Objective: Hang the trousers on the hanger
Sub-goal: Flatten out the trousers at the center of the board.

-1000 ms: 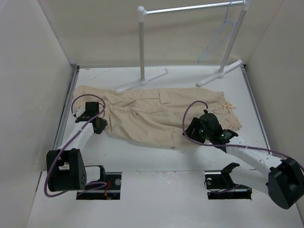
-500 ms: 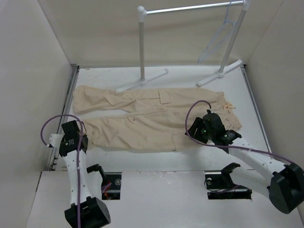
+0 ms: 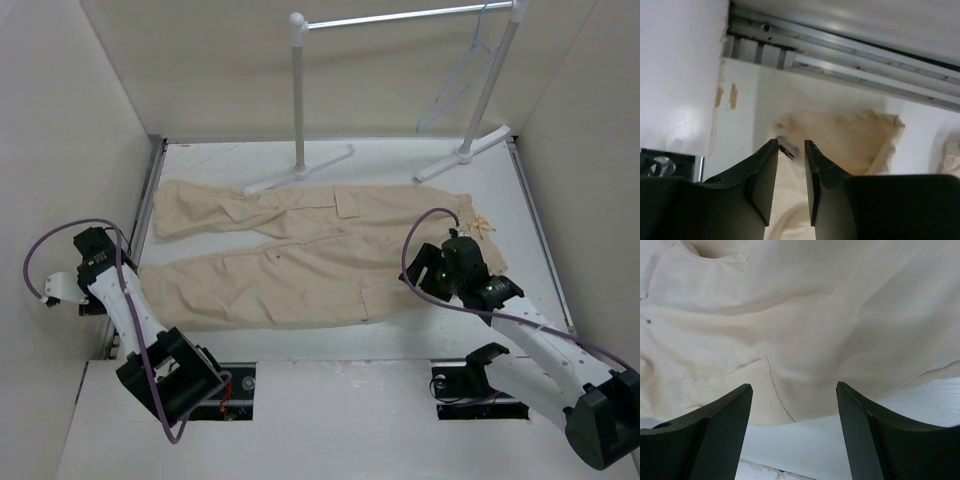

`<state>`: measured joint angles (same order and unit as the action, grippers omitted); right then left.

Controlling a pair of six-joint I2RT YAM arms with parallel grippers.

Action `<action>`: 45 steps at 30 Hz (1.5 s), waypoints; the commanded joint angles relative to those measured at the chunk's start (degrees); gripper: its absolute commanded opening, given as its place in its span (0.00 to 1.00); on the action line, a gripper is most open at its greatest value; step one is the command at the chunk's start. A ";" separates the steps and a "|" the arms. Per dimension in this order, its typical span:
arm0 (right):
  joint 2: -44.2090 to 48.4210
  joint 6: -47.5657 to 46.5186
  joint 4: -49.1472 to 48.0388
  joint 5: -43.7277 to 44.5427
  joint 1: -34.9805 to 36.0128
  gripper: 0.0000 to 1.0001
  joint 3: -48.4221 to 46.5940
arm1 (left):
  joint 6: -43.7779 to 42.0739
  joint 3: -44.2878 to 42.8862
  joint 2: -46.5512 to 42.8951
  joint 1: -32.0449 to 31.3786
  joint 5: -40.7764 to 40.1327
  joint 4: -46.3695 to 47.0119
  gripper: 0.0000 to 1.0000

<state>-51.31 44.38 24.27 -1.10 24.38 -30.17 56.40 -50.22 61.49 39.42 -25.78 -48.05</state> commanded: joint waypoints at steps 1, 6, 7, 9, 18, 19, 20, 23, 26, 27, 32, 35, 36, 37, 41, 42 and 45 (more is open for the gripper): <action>1.39 -1.31 0.69 -1.79 -0.08 0.75 -2.35 | -4.02 -4.01 4.33 1.14 1.24 0.25 0.29; 1.57 -1.31 0.78 -2.76 -0.08 0.75 -2.78 | -3.49 -0.77 -7.24 -6.92 3.02 -0.63 0.28; 1.48 -1.31 0.78 -3.02 -0.08 0.75 -2.96 | -3.32 0.02 -9.27 -8.16 2.32 -1.86 0.29; 1.21 -1.23 0.69 -3.12 -0.17 0.73 -3.40 | -2.44 1.78 -11.83 -8.44 2.49 -4.23 0.30; 0.69 -1.05 1.48 -4.08 -0.35 0.25 -5.69 | 5.38 15.14 -16.93 -5.11 11.28 -10.84 0.38; 0.60 -1.05 1.39 -4.08 -0.35 0.28 -5.51 | 5.99 16.10 -16.24 -4.23 11.37 -10.05 0.39; 0.42 -1.05 1.39 -4.08 0.00 0.34 -5.42 | 7.04 17.16 -15.27 -3.09 11.63 -8.65 0.39; 0.42 -1.23 1.57 -4.69 0.27 0.51 -5.33 | 10.03 20.06 -15.35 0.52 11.98 -4.78 0.39; 1.03 -1.31 1.83 -5.31 0.27 0.59 -5.16 | 11.36 21.30 -16.06 1.67 13.39 -2.49 0.39; 1.30 -1.23 1.92 -5.40 0.27 0.61 -4.98 | 11.36 21.74 -15.71 2.02 12.69 -1.88 0.40; 3.49 0.18 2.97 -4.79 -2.80 0.63 -4.28 | 10.92 26.30 -12.20 3.17 9.35 3.74 0.42; 4.46 2.89 4.29 -4.52 -6.57 0.64 -5.33 | 10.75 26.93 -10.61 1.15 7.59 7.08 0.43; 4.72 3.69 4.99 -3.74 -8.06 0.64 -5.68 | 10.66 26.66 -9.65 0.97 7.41 8.49 0.42; 4.81 4.39 5.60 -2.43 -9.65 0.65 -5.95 | 9.96 26.14 -8.16 0.71 7.32 9.63 0.38; 5.87 6.68 10.96 7.14 -17.81 0.62 -7.79 | 7.67 22.63 -2.61 -2.45 7.67 11.14 0.12; 6.39 6.77 11.75 9.43 -20.53 0.62 -7.88 | 7.67 21.92 -2.43 -3.94 7.33 11.23 0.09; 6.66 7.29 12.38 13.75 -30.54 0.61 -6.57 | 6.71 19.99 -1.65 -7.90 4.96 10.62 0.05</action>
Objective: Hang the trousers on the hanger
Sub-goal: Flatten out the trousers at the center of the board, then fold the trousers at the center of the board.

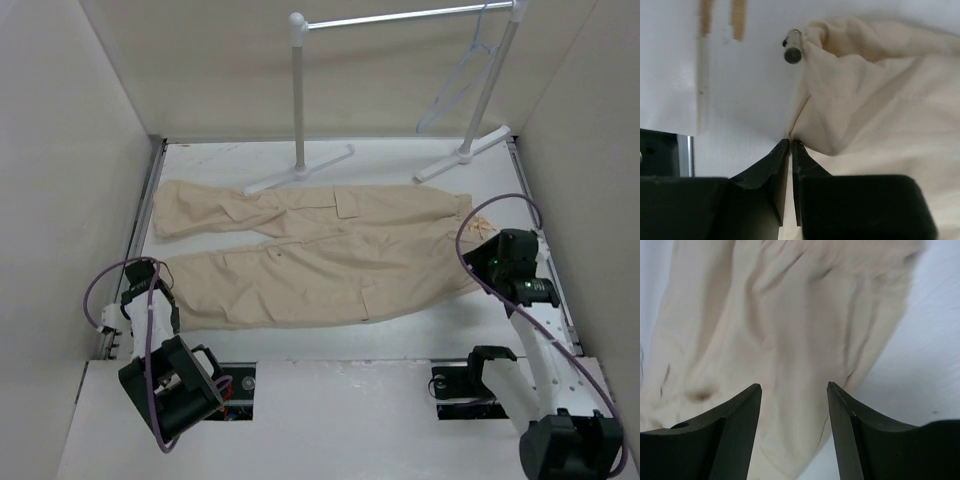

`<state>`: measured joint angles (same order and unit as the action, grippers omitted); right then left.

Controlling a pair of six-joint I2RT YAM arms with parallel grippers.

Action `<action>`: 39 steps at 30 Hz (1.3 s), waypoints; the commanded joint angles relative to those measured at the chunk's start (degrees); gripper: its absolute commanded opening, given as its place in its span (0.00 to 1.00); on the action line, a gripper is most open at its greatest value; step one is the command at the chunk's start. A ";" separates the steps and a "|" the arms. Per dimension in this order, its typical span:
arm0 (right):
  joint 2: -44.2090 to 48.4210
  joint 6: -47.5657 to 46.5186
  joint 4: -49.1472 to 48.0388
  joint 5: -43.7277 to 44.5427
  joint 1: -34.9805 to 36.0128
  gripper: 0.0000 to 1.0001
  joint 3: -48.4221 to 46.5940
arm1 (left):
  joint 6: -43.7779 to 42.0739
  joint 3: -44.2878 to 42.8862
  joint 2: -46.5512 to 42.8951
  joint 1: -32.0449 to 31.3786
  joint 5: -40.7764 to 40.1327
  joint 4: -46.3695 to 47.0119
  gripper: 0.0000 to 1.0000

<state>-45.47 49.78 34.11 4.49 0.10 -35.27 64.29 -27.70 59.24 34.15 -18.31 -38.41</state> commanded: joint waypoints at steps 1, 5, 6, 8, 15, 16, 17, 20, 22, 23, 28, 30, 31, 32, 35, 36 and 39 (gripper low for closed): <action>-0.05 2.77 2.11 8.25 -8.91 0.61 -0.60 | -2.06 -3.05 1.13 -3.34 -3.57 0.62 0.05; -6.63 4.01 -2.98 8.87 -14.20 0.59 3.09 | -4.87 -4.11 2.45 -4.22 -4.11 1.14 0.02; -8.21 3.75 -4.30 9.74 -14.90 0.58 3.62 | -5.05 -4.46 2.98 -4.57 -4.02 1.41 0.02; -11.73 2.70 -8.07 9.66 -15.79 0.57 4.24 | -5.49 -5.08 3.51 -5.45 -4.02 2.29 0.01; -25.09 1.20 -15.91 5.88 -15.70 0.46 2.49 | -6.28 -5.25 0.27 -7.47 -4.02 2.73 0.00; -25.62 1.28 -15.57 5.71 -15.70 0.34 2.22 | -6.89 -5.95 -0.87 -7.82 -4.37 2.38 0.00; -25.37 1.11 -15.13 5.96 -15.70 0.22 2.13 | -7.68 -7.00 -2.10 -8.35 -4.89 1.77 0.00; -18.54 1.37 -9.35 6.84 -16.31 0.04 1.69 | -9.88 -11.74 -4.74 -10.72 -9.98 -1.91 0.00; -9.42 1.20 -3.99 9.29 -16.84 0.03 0.99 | -11.37 -15.26 -6.24 -11.78 -13.41 -5.25 0.00; -5.37 0.85 -1.61 10.35 -16.84 0.03 0.12 | -12.17 -17.19 -6.85 -12.13 -14.64 -6.75 0.00; -1.46 0.41 2.90 13.09 -16.23 0.03 -5.77 | -16.83 -24.75 -8.01 -14.67 -19.39 -10.80 0.00; -4.08 0.32 2.11 13.00 -16.05 0.04 -9.45 | -17.09 -27.22 -7.83 -14.86 -19.40 -11.16 0.00; -6.10 0.58 1.84 13.00 -15.70 0.04 -11.12 | -17.09 -28.18 -7.74 -14.94 -19.14 -10.81 0.00; -8.12 0.84 0.80 13.00 -15.09 0.04 -12.45 | -17.01 -29.24 -7.04 -15.03 -18.88 -10.20 0.00; -14.27 2.51 -4.21 13.17 -13.16 0.04 -15.35 | -16.66 -33.01 -1.96 -16.35 -18.00 -7.91 0.00; -16.82 3.04 -5.18 13.44 -12.54 0.04 -16.92 | -16.66 -34.86 0.50 -16.87 -17.91 -6.77 0.00; -24.81 3.22 -6.42 14.14 -11.31 0.04 -22.81 | -17.53 -41.70 9.80 -18.63 -18.26 -1.77 0.00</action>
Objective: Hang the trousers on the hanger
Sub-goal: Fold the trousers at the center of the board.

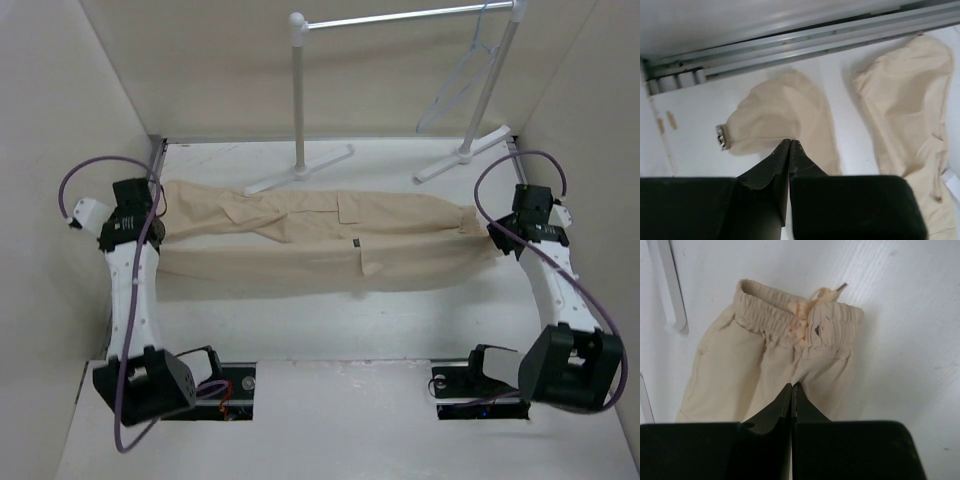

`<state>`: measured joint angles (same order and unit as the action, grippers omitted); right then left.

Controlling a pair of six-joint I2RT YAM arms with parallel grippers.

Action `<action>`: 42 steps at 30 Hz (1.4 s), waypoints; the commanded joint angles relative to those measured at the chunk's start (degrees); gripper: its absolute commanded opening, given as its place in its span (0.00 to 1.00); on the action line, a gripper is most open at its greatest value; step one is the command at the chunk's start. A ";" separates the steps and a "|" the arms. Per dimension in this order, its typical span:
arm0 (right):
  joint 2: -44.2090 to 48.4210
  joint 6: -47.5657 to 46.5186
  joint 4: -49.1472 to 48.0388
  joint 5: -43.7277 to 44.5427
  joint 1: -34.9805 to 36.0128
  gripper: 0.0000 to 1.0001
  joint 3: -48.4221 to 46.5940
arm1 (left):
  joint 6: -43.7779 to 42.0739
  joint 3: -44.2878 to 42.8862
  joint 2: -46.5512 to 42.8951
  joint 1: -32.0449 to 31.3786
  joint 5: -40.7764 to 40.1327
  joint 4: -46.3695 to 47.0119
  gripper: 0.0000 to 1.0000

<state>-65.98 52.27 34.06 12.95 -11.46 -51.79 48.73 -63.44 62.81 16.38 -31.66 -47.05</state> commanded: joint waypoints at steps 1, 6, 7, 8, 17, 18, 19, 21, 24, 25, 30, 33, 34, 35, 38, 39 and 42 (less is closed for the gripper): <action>-6.86 0.81 -6.81 5.25 0.26 0.04 -8.05 | -2.41 -9.04 10.02 -1.22 -4.73 8.10 0.00; -19.96 1.08 -7.78 0.59 0.26 0.04 -18.59 | -7.06 -25.82 28.74 -3.76 -4.99 13.73 0.00; -22.59 1.25 -7.70 -0.11 0.26 0.04 -21.22 | -7.94 -29.51 32.69 -4.20 -4.99 13.82 0.00; -25.23 1.25 -7.26 -0.38 0.26 0.04 -24.12 | -8.64 -33.46 36.47 -4.47 -4.99 13.82 0.00; -48.88 1.17 -1.37 -1.69 2.27 0.34 -51.54 | -15.85 -65.74 65.76 -7.81 -3.33 14.97 0.21; -50.38 0.91 -0.50 -1.87 2.71 0.44 -53.48 | -16.03 -66.37 66.47 -7.98 -2.10 15.23 0.32; -50.83 0.55 0.03 -1.96 3.07 0.51 -54.29 | -16.30 -65.77 66.13 -7.99 -1.13 16.01 0.41; -49.52 -0.67 -0.40 -1.96 3.68 0.60 -52.90 | -16.47 -60.87 62.72 -8.07 0.19 17.77 0.53; -43.56 -2.69 -3.90 -2.93 4.56 0.62 -45.80 | -15.42 -48.68 54.13 -8.07 2.03 18.48 0.57; -40.58 -3.92 -5.74 -3.19 5.00 0.62 -42.03 | -13.68 -40.53 49.13 -8.07 2.56 19.53 0.57; -24.67 -4.37 -13.14 -4.16 6.58 0.24 -18.83 | -3.67 -8.51 30.91 -8.25 8.26 26.12 0.59; -18.59 -2.09 -15.51 -2.85 6.50 0.21 -8.62 | 2.05 3.55 26.15 -5.54 15.38 31.30 0.61; -17.62 -1.30 -15.78 -2.76 6.24 0.26 -6.24 | 3.72 6.02 25.79 -4.31 17.66 33.23 0.62; -17.26 -0.77 -16.13 -2.93 5.62 0.36 -4.39 | 4.87 7.53 25.79 -2.82 19.77 34.81 0.63; -18.13 0.02 -17.71 -4.42 3.43 0.59 -1.39 | 6.64 10.00 27.62 0.27 23.30 40.52 0.67; -19.35 -0.15 -18.76 -5.47 3.07 0.62 -1.21 | 7.16 10.18 28.68 1.06 24.53 41.94 0.69; -23.66 0.11 -19.47 -9.25 2.37 0.65 -2.17 | 8.22 10.27 31.93 2.29 27.52 45.81 0.69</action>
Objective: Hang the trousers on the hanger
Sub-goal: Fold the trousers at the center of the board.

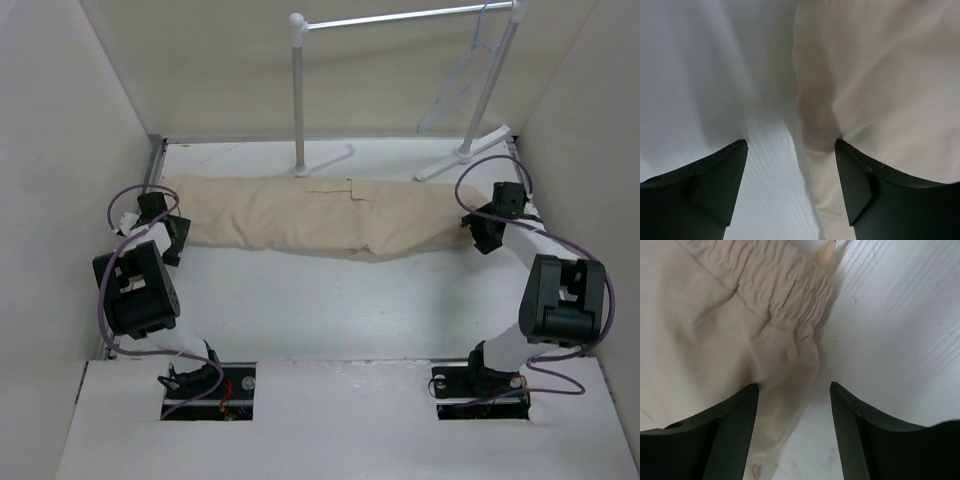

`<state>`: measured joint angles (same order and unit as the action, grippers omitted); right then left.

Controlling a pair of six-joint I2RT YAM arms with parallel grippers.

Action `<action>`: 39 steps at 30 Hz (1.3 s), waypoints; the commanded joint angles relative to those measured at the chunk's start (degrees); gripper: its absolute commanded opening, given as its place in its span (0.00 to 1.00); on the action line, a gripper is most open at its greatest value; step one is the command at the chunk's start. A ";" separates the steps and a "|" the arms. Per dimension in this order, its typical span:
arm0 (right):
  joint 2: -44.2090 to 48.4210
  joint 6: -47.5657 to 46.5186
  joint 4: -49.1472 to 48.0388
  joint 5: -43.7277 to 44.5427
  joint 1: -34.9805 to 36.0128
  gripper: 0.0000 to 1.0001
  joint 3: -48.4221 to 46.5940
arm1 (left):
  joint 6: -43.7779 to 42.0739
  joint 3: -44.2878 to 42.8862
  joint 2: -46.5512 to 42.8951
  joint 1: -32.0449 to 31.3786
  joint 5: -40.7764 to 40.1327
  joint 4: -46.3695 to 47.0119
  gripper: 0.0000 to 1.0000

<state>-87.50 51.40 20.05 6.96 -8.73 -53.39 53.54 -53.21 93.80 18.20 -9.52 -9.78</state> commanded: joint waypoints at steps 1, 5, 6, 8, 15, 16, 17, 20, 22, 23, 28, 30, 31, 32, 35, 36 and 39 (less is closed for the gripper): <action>-3.10 1.60 -5.64 -3.62 -0.54 0.65 -0.67 | 4.28 -0.22 2.34 0.83 6.34 9.86 0.69; -6.53 2.83 -6.87 -4.32 -0.89 0.65 -0.84 | 5.00 -2.68 6.82 0.66 6.88 12.50 0.69; -7.41 3.01 -6.96 -4.15 -0.98 0.64 -1.36 | 5.00 -3.64 8.31 0.66 6.36 12.51 0.69; -9.08 3.18 -7.04 -4.15 -1.24 0.61 -2.51 | 5.70 -4.88 10.17 0.66 5.48 12.94 0.69; -11.38 4.24 -6.35 -3.62 -2.91 0.10 -7.17 | 6.40 -11.29 15.10 -0.04 6.17 15.94 0.15; -10.33 4.15 -5.99 -3.01 -3.00 0.09 -7.17 | 6.23 -11.91 14.14 -0.04 6.18 14.98 0.09; -8.93 3.89 -5.38 -1.96 -3.00 0.08 -7.17 | 5.88 -12.44 12.83 -0.04 5.74 13.23 0.06; -4.53 3.27 -3.10 1.38 -3.62 0.06 -5.60 | 4.74 -12.88 7.56 0.74 2.94 6.11 0.01; -1.63 3.18 -2.22 2.18 -4.41 0.06 -3.58 | 3.07 -11.75 3.69 1.71 1.18 1.54 0.00; -0.22 3.18 -1.95 2.18 -4.93 0.06 -2.52 | 2.63 -10.78 1.41 2.32 0.13 -1.18 0.00; 6.01 2.92 0.15 0.60 -7.39 0.06 2.05 | -0.19 -4.37 -8.36 3.03 -4.97 -10.15 0.00; 9.26 2.92 1.30 0.33 -7.75 0.06 4.07 | -0.80 -1.47 -11.78 2.51 -8.48 -14.72 0.00; 10.67 2.83 1.91 0.25 -7.75 0.06 5.21 | -0.80 -0.15 -13.10 1.81 -10.50 -17.18 0.00; 12.08 3.01 2.44 0.07 -7.75 0.06 6.53 | -0.72 1.25 -14.42 1.10 -12.35 -19.46 0.02; 15.07 2.92 2.45 -0.98 -8.89 0.14 10.92 | -0.54 6.26 -17.94 0.75 -15.09 -22.82 0.13; 15.69 2.75 2.19 -1.51 -9.41 0.22 11.98 | -0.54 7.84 -18.65 1.36 -14.92 -22.74 0.21; 18.50 0.90 2.62 -2.13 -9.86 0.57 13.74 | -0.72 10.49 -21.01 3.73 -12.99 -22.39 0.41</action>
<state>-71.83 54.02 22.68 4.51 -17.96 -40.58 53.39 -44.23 76.16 20.16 -19.46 -28.62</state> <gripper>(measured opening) 0.515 0.380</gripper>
